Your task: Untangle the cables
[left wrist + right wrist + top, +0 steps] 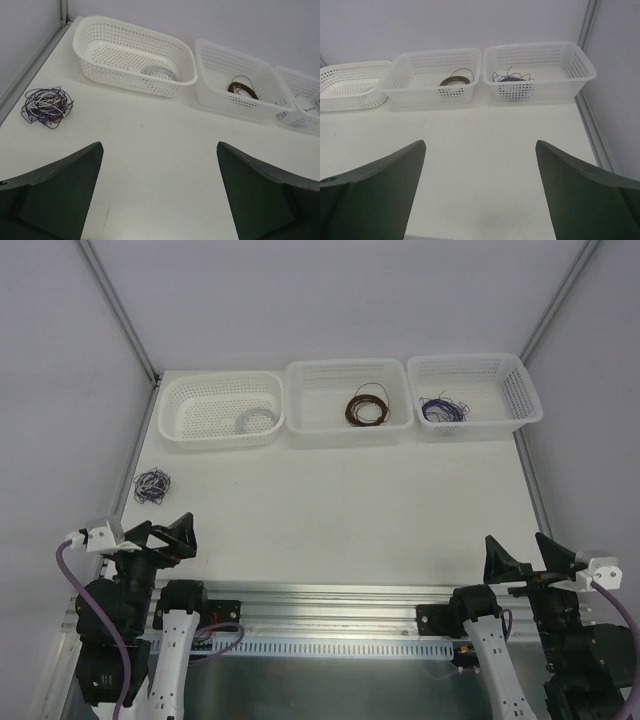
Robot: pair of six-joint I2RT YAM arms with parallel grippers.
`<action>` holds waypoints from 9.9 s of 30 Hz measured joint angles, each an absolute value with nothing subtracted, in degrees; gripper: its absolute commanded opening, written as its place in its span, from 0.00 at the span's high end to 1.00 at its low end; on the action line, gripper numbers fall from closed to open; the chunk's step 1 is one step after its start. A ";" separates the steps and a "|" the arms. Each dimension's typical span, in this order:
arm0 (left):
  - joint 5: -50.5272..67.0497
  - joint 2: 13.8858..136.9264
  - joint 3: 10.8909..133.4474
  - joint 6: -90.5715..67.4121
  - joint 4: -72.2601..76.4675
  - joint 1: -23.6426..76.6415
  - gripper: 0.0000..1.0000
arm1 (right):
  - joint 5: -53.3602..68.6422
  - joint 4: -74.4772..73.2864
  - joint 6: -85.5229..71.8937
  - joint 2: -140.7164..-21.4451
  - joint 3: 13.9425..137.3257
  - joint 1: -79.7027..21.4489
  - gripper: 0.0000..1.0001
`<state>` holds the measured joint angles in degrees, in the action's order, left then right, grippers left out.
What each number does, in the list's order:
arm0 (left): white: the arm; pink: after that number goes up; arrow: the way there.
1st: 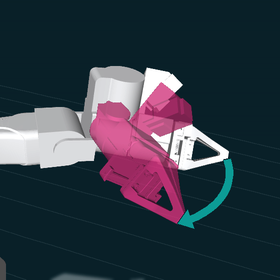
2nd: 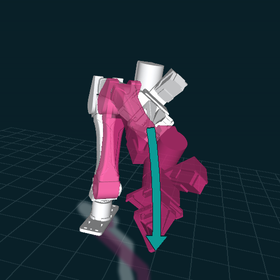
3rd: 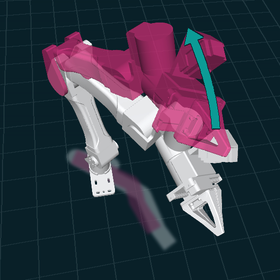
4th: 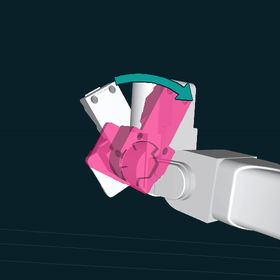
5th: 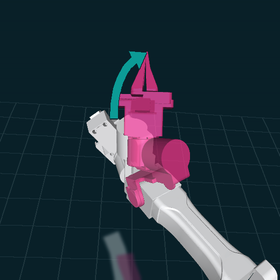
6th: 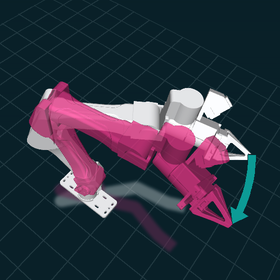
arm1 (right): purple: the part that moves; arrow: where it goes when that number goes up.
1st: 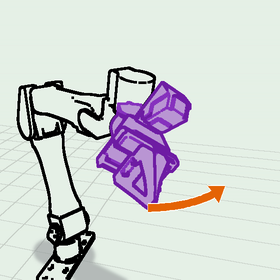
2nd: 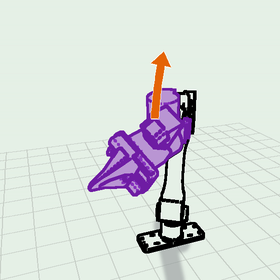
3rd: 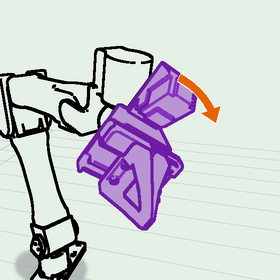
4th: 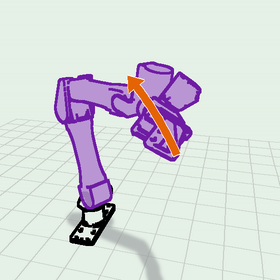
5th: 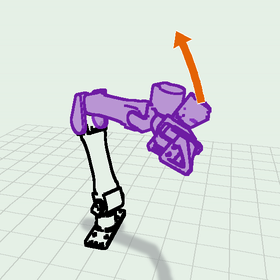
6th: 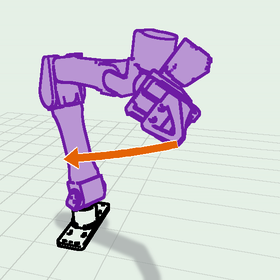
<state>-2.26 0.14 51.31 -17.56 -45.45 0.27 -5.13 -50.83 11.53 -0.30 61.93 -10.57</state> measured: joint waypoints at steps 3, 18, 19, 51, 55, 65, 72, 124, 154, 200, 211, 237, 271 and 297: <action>-3.14 0.14 50.76 -18.74 -45.50 0.27 0.01 | -3.92 -50.81 11.51 -0.30 61.34 -10.52 0.03; -7.11 1.87 46.06 -34.44 -45.80 0.27 0.01 | 5.67 -54.11 5.15 -5.85 59.46 -10.41 0.03; -7.14 3.33 45.82 -36.42 -45.76 0.27 0.01 | 6.15 -54.22 4.58 -7.33 59.07 -10.41 0.03; -16.36 69.63 42.89 -60.23 -16.95 -21.34 0.06 | 21.98 -52.14 2.35 -13.67 44.49 -10.33 0.03; -15.00 77.36 46.52 -61.04 -15.35 -23.86 0.13 | 22.39 -52.05 3.53 -13.41 44.07 -10.33 0.03; -12.16 92.68 54.85 -60.73 -13.06 -25.82 0.29 | 23.53 -51.22 4.12 -13.41 43.31 -10.33 0.03; -9.02 98.10 57.39 -59.44 -12.67 -26.00 0.51 | 24.32 -51.20 4.14 -13.41 43.24 -10.33 0.03; 3.77 78.17 51.29 -18.37 -16.80 52.05 0.13 | 5.43 -25.74 -16.71 -37.78 31.86 -42.04 0.12; -7.55 77.01 46.26 -38.44 -11.55 52.05 0.76 | -10.72 -5.30 -25.96 -59.02 33.71 -53.89 0.21; -15.09 49.60 58.43 -32.21 -28.62 36.12 1.00 | -17.50 -7.35 -31.92 -69.52 32.53 -44.88 0.99; -21.58 47.81 67.02 -26.11 -40.12 29.54 1.00 | -19.07 -18.76 -28.80 -55.94 30.15 -33.95 0.99; -53.06 52.38 83.09 -10.72 -53.45 16.86 1.00 | -16.19 -30.87 -20.86 -49.80 31.44 -20.97 0.98; 1.45 53.91 49.76 -12.56 -37.87 20.03 0.23 | -2.85 -24.73 -12.97 -61.45 36.49 -31.24 0.99; -3.40 88.14 60.16 -3.75 -18.17 57.76 0.28 | -2.48 -24.18 -11.92 -60.27 38.87 -32.14 0.99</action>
<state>-3.40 88.14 60.16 -3.75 -18.17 57.76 -2.48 -24.18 -11.92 -60.27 38.87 -32.14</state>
